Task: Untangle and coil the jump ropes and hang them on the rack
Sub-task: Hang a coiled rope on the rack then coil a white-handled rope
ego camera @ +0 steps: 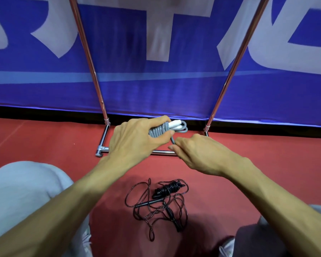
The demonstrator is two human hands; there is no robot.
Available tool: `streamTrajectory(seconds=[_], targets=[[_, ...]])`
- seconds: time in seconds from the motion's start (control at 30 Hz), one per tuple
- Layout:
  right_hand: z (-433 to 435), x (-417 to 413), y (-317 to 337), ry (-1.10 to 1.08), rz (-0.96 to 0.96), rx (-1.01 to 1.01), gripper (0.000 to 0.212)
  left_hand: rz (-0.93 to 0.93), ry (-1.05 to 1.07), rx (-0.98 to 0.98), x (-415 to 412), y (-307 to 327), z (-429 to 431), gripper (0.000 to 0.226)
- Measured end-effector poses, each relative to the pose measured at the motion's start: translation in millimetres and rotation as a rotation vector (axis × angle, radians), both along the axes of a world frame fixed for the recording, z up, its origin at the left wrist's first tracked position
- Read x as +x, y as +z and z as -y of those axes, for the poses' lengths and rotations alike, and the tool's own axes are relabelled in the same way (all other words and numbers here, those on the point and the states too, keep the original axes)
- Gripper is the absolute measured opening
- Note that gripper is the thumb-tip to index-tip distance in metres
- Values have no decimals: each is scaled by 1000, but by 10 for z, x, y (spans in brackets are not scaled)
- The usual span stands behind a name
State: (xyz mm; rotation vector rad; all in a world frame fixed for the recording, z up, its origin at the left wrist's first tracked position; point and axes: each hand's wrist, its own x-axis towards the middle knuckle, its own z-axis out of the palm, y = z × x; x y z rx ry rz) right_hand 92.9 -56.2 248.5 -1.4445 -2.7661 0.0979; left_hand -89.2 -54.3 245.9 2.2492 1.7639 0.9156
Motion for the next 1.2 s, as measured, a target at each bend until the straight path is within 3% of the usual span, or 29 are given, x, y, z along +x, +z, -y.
streamTrajectory(seconds=[0.1,0.33,0.43,0.63,0.8,1.0,1.2], targets=[[47,0,62,14,39,61,32,-79,-1,59,-13,-19,-32,32],[115,60,104,133,86,66,18,-270,6,-17,-38,-39,-91,27],[138,100,210,141,111,97,23,-395,-35,-54,-49,-30,-131,28],[40,203,214,243,-103,148,18,-612,-251,-127,-63,-87,-156,30],[-71,253,178,202,-330,192,14,-591,-432,-175,-67,-43,-132,37],[-62,220,156,195,-391,193,13,-520,-497,-190,-80,3,-35,31],[-129,239,160,135,-491,160,15,-268,-533,-358,-87,63,9,34]])
